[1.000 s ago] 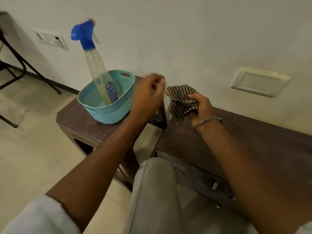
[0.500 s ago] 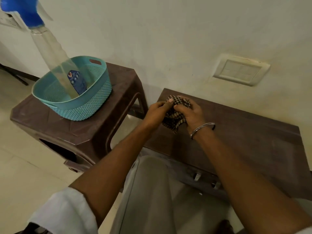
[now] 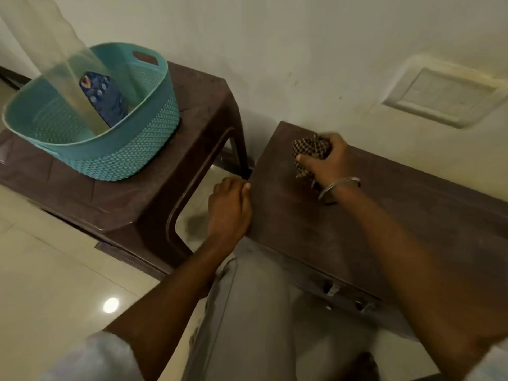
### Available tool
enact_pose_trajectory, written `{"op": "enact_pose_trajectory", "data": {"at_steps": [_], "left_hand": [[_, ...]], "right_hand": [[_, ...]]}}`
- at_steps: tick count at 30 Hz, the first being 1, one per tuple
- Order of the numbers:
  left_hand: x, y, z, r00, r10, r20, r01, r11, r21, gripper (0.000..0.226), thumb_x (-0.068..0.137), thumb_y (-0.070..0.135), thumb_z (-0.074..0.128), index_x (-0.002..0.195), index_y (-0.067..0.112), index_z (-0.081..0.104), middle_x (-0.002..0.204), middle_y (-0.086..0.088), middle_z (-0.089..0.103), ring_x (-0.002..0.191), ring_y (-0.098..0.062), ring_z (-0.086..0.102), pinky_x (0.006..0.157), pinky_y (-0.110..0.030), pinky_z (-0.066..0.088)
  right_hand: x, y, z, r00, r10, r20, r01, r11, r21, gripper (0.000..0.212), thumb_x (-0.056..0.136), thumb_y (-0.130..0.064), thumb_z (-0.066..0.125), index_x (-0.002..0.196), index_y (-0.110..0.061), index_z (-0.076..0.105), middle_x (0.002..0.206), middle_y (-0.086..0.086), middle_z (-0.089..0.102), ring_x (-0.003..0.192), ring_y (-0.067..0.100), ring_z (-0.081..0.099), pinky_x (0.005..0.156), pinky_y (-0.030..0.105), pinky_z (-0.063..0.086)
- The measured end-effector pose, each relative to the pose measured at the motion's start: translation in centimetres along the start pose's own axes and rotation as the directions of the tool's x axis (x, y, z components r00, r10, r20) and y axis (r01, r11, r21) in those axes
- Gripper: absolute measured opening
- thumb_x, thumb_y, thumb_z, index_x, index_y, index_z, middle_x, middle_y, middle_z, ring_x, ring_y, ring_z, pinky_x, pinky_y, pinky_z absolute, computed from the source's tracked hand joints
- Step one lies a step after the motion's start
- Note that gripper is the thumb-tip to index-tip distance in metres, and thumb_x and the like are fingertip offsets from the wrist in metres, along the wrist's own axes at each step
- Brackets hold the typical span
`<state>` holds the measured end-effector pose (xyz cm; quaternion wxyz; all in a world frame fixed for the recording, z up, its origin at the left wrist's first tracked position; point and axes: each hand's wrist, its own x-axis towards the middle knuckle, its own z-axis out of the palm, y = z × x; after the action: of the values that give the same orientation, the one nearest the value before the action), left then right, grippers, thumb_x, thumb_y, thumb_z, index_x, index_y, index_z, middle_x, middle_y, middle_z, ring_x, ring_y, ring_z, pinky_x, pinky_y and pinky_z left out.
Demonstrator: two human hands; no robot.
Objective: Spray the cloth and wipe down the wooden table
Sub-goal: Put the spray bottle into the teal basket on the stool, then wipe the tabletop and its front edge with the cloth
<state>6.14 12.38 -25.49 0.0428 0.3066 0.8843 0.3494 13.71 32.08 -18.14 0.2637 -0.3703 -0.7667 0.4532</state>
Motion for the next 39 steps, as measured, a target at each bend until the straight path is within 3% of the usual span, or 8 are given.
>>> {"op": "enact_pose_trajectory", "data": {"at_steps": [2,4,7,9,18,26,32,39], "left_hand": [[-0.6,-0.7,0.2,0.999,0.021,0.030,-0.020,0.999,-0.035,0.055,0.103,0.044,0.026,0.125,0.011,0.063,0.118,-0.009,0.065,0.103,-0.024,0.058,0.090,-0.042,0.048],[-0.5,-0.8,0.5,0.999,0.034,0.038,-0.032,0.998,-0.045,0.057,0.103,0.045,0.024,0.127,0.010,0.061,0.118,-0.010,0.064,0.104,-0.024,0.058,0.090,-0.042,0.048],[-0.1,-0.7,0.9,0.997,0.055,0.054,-0.054,0.998,-0.032,0.059,0.103,0.044,0.020,0.132,0.009,0.058,0.125,-0.010,0.062,0.110,-0.024,0.058,0.093,-0.041,0.048],[-0.2,-1.0,1.2,0.997,0.062,0.037,-0.062,0.998,-0.017,0.059,0.104,0.041,0.021,0.136,0.008,0.057,0.129,-0.010,0.062,0.113,-0.023,0.058,0.094,-0.039,0.049],[-0.1,-2.1,1.8,0.990,0.116,-0.081,-0.121,0.991,-0.056,0.048,0.103,0.027,0.034,0.131,0.002,0.064,0.127,-0.011,0.068,0.109,-0.020,0.064,0.088,-0.030,0.051],[-0.4,-2.5,2.1,0.978,0.118,-0.173,-0.143,0.980,-0.139,0.045,0.104,0.023,0.035,0.123,-0.001,0.068,0.120,-0.014,0.072,0.107,-0.021,0.070,0.092,-0.032,0.057],[-0.5,-2.7,2.3,0.974,0.097,-0.204,-0.132,0.978,-0.165,0.048,0.105,0.025,0.034,0.123,-0.002,0.069,0.121,-0.015,0.072,0.108,-0.022,0.071,0.090,-0.037,0.058],[-0.5,-2.5,2.3,0.973,0.096,-0.208,-0.127,0.982,-0.141,0.046,0.105,0.024,0.036,0.121,-0.002,0.070,0.117,-0.015,0.074,0.102,-0.022,0.073,0.086,-0.035,0.059]], "right_hand": [[2.3,0.0,0.3,0.986,-0.168,0.013,0.166,0.962,-0.218,0.047,0.070,-0.016,0.082,0.112,-0.011,0.061,0.106,0.000,0.062,0.095,0.010,0.054,0.077,0.010,0.045],[4.4,0.0,1.1,0.957,-0.271,0.105,0.291,0.875,-0.388,0.040,0.071,-0.021,0.076,0.109,-0.018,0.063,0.105,0.006,0.066,0.096,0.021,0.059,0.082,0.027,0.049],[6.9,0.4,3.2,0.921,-0.279,0.272,0.389,0.671,-0.631,0.041,0.077,-0.024,0.069,0.117,-0.022,0.059,0.109,0.014,0.060,0.102,0.038,0.054,0.082,0.041,0.048],[7.9,0.6,4.5,0.898,-0.259,0.357,0.434,0.656,-0.617,0.044,0.078,-0.019,0.068,0.121,-0.021,0.059,0.112,0.016,0.055,0.102,0.040,0.053,0.083,0.046,0.050],[7.0,1.6,4.7,0.744,-0.390,0.542,0.636,0.662,-0.397,0.053,0.064,0.007,0.062,0.114,-0.011,0.068,0.114,0.015,0.062,0.104,0.032,0.059,0.083,0.023,0.040],[12.1,2.3,5.5,0.885,-0.322,0.337,0.465,0.652,-0.599,0.055,0.067,0.006,0.058,0.114,-0.021,0.066,0.118,0.011,0.062,0.112,0.033,0.057,0.096,0.037,0.047],[8.8,3.0,5.6,0.711,-0.421,0.564,0.692,0.566,-0.449,0.062,0.062,0.007,0.056,0.118,-0.018,0.066,0.121,0.009,0.062,0.108,0.032,0.058,0.087,0.035,0.049],[12.5,1.5,6.7,0.856,-0.326,0.400,0.515,0.592,-0.620,0.053,0.075,-0.003,0.060,0.124,-0.023,0.063,0.127,0.007,0.061,0.117,0.032,0.056,0.099,0.041,0.046]]}}
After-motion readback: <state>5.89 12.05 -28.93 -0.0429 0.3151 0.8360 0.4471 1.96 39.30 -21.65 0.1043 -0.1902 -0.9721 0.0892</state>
